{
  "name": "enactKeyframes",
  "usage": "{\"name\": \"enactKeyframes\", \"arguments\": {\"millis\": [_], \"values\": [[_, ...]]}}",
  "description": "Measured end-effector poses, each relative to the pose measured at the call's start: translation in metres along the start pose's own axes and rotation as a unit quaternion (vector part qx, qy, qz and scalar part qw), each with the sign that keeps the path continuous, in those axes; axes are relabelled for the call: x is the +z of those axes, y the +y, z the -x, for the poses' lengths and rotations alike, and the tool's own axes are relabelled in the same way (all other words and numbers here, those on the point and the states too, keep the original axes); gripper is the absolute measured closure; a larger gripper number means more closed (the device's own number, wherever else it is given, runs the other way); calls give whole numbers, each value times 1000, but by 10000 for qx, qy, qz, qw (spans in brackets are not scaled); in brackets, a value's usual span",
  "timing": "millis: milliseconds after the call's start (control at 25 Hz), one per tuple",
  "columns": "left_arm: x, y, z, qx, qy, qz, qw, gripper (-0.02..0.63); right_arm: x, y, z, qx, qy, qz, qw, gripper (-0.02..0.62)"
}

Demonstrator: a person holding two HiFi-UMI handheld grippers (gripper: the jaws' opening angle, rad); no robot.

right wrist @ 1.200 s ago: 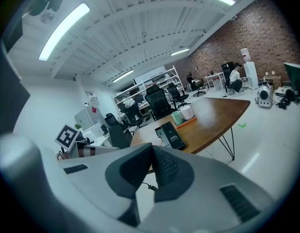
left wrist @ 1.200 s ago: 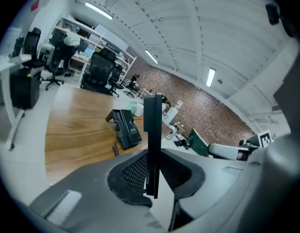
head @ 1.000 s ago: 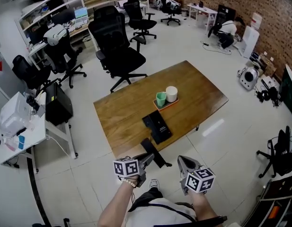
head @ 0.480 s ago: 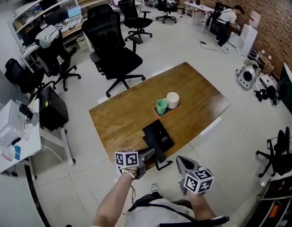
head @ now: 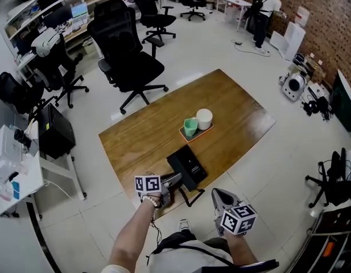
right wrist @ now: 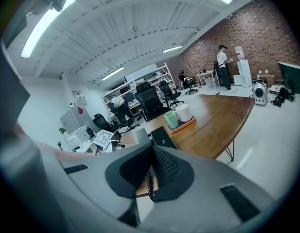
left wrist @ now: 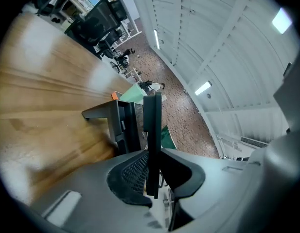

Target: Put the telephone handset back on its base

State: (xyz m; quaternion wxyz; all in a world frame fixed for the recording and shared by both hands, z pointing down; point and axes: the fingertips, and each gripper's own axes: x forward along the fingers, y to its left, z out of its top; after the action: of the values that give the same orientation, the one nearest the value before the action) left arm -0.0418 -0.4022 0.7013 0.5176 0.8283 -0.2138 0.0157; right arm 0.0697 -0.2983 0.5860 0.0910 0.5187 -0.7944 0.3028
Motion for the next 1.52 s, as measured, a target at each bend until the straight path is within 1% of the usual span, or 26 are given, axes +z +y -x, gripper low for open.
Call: {"name": "enactKeyframes", "arguments": {"millis": [120, 320, 720, 840, 1000, 1080, 1160, 1280, 1400, 1480, 1520], "values": [[-1, 9, -5, -41, -19, 148, 9999, 534, -3, -6, 1, -81, 20, -82, 9999, 594], [0, 16, -8, -125, -58, 268, 9995, 534, -9, -12, 4, -175, 42, -198, 9996, 594], [-1, 26, -12, -258, 112, 489, 9984, 534, -15, -14, 3, -189, 133, -256, 9994, 594], [-4, 33, -15, -245, 213, 667, 9972, 534, -16, -14, 4, -173, 159, -277, 9993, 594], [-3, 37, -14, -164, 208, 661, 9975, 531, -21, -14, 6, -150, 215, -317, 9992, 594], [-5, 38, -13, -57, 201, 664, 9976, 526, -26, -14, 7, -139, 268, -327, 9990, 594], [-6, 41, -13, 145, 179, 623, 9978, 512, -29, -14, 9, -120, 308, -331, 9989, 594], [-4, 45, -10, 636, 73, 351, 9973, 490, -34, -11, 11, -64, 346, -315, 9989, 594], [1, 42, 1, 1166, -269, 88, 9928, 476, -38, -8, 19, -21, 363, -296, 9989, 594], [6, 33, 12, 1373, -560, -10, 9889, 472, -42, -9, 25, -26, 358, -311, 9989, 594], [7, 27, 19, 1456, -689, -50, 9869, 459, -44, -10, 28, -33, 355, -320, 9989, 594]]}}
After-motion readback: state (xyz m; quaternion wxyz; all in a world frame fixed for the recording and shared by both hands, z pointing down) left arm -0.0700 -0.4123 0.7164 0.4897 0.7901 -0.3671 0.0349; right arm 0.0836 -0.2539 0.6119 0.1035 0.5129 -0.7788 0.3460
